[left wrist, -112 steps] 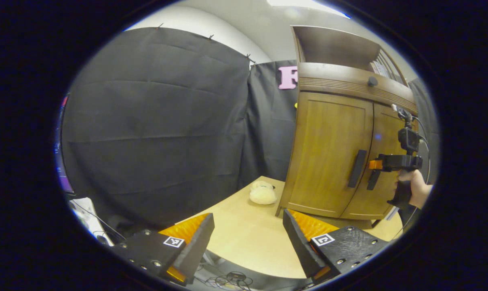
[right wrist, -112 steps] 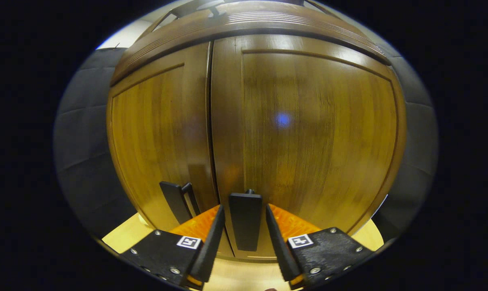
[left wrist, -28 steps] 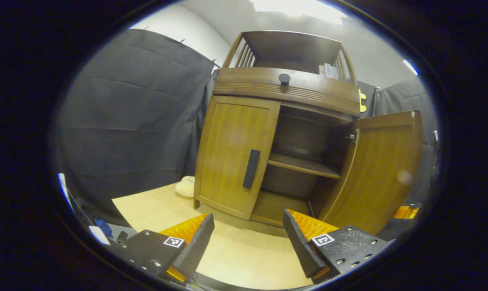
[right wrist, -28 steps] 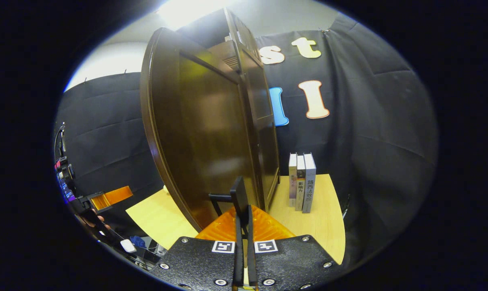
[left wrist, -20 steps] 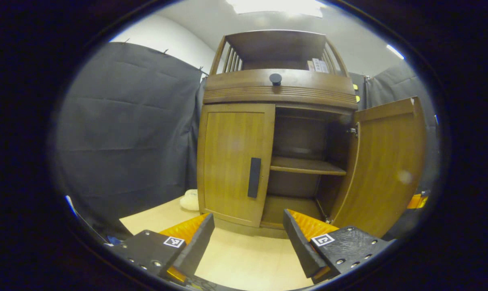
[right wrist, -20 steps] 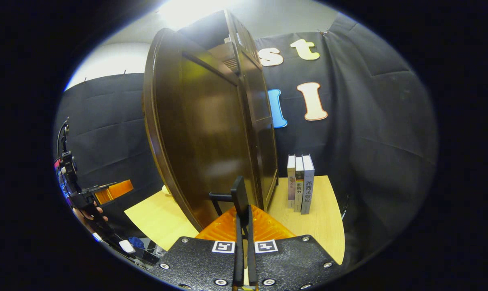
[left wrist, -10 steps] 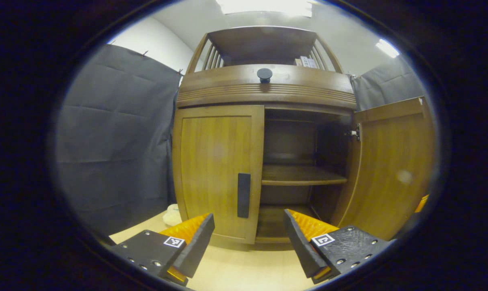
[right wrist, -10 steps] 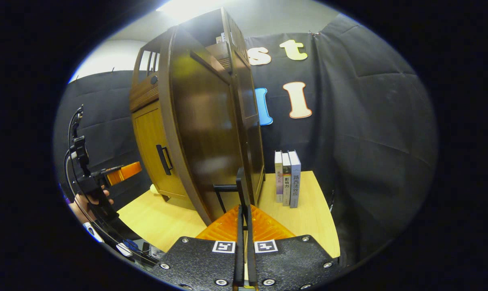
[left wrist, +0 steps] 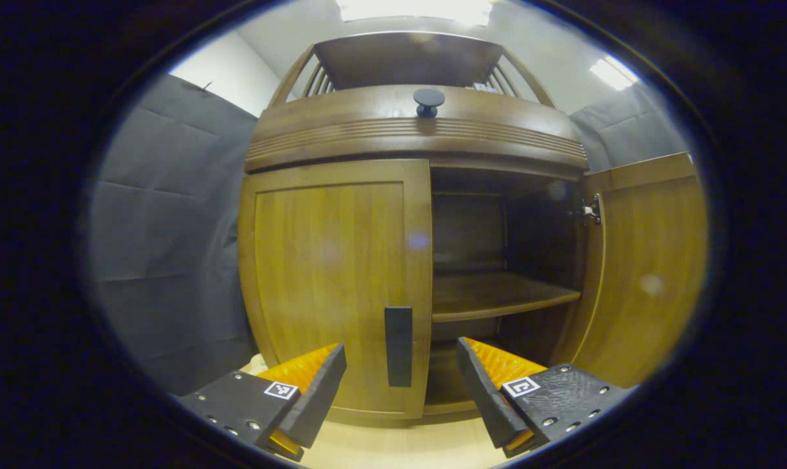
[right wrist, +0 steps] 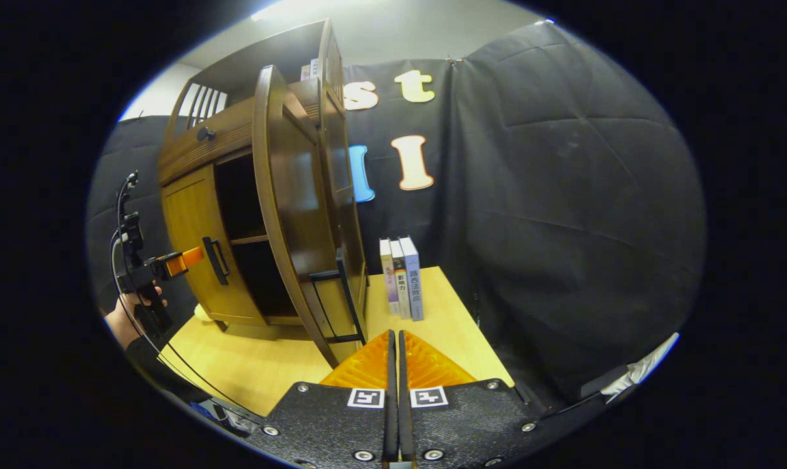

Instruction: Open the right door of the double-door shoe cabinet with the right hand, and open the left door with the left hand.

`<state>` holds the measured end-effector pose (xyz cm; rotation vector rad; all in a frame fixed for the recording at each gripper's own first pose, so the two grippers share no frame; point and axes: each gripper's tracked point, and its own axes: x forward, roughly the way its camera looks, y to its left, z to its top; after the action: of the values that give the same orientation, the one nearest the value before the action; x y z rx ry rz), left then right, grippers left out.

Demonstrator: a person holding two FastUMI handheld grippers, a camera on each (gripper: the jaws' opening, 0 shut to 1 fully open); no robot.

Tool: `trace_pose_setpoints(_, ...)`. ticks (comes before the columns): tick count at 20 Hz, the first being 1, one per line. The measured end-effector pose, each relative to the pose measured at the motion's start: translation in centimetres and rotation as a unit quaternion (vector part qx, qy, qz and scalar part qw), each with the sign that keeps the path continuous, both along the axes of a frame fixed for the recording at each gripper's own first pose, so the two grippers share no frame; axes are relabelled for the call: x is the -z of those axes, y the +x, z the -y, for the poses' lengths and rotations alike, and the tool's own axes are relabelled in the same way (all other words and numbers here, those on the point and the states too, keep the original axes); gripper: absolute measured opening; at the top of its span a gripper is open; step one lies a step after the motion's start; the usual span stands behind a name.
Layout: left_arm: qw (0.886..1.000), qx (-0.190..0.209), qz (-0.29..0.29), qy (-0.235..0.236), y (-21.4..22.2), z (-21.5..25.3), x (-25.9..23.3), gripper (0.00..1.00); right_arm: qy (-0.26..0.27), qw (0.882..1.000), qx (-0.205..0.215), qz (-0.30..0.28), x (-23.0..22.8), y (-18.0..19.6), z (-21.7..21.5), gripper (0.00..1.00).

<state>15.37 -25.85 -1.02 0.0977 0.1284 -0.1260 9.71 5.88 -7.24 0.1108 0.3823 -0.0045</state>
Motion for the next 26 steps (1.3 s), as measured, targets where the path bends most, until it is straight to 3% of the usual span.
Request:
trace_pose_setpoints(1, 1.000, 0.005, -0.002, 0.000, 0.5, 0.1, 0.3, 0.90, -0.003, 1.000, 0.016, 0.002, -0.2, -0.5, -0.2, 0.00)
trace_pose_setpoints(3, 1.000, 0.013, -0.004, -0.002, 1.3, 0.0, 0.4, 0.90, 0.000, 0.999, 0.041, 0.005, -0.2, -1.5, -1.2, 0.00)
trace_pose_setpoints(4, 1.000, 0.018, -0.001, -0.003, 1.9, -0.1, 0.8, 1.00, 0.003, 0.999, 0.053, 0.004, 0.0, -2.1, -1.8, 0.00)
trace_pose_setpoints(5, 1.000, 0.024, 0.000, -0.002, 2.3, -0.1, 0.9, 1.00, 0.006, 0.998, 0.066, 0.006, 0.0, -2.4, -2.3, 0.00)
trace_pose_setpoints(8, 0.999, 0.046, -0.007, -0.002, 3.2, 0.5, 1.4, 0.82, 0.016, 0.996, 0.087, 0.005, 0.2, -3.7, -4.4, 0.06)
trace_pose_setpoints(13, 0.997, 0.077, -0.009, 0.005, 3.5, 1.5, 2.1, 0.53, -0.002, 0.995, 0.100, 0.001, 0.6, -4.0, -7.2, 0.89)
trace_pose_setpoints(16, 0.997, 0.079, -0.011, 0.014, 4.3, 1.4, 2.5, 0.36, -0.012, 0.994, 0.108, -0.008, 1.1, -4.6, -7.8, 0.92)
trace_pose_setpoints(26, 0.995, 0.094, -0.009, -0.023, 3.9, 1.3, 2.6, 0.23, 0.002, 0.994, 0.105, -0.013, 1.6, -4.2, -10.3, 0.92)
